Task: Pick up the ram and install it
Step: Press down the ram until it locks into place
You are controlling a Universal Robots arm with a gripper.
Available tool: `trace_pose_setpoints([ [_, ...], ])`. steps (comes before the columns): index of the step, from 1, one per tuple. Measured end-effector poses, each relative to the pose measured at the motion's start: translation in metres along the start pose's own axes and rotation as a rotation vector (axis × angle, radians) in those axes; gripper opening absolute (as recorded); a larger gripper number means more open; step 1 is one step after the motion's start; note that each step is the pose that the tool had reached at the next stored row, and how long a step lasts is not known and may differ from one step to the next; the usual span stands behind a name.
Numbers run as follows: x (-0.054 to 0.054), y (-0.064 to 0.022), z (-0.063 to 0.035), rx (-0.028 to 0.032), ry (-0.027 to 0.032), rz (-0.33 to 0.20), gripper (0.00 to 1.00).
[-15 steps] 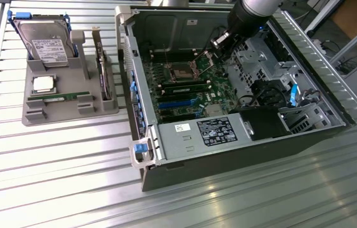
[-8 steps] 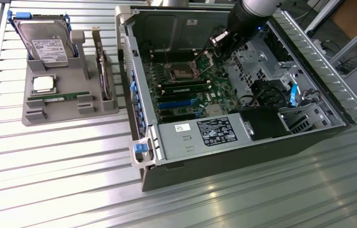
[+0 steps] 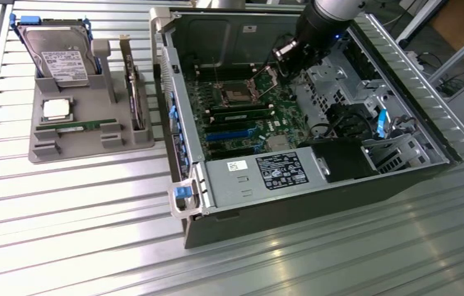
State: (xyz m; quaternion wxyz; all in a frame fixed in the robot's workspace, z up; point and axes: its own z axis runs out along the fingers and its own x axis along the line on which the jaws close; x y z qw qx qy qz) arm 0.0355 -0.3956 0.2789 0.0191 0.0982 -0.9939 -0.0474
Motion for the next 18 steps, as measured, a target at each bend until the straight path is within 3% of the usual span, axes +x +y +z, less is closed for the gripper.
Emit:
trace_pose_setpoints([
  [12, 0.0, 0.0, 0.0002, -0.0048, -0.0162, 0.166, 0.1],
  [18, 0.0, 0.0, 0.0002, -0.0048, -0.0165, 0.168, 0.1],
])
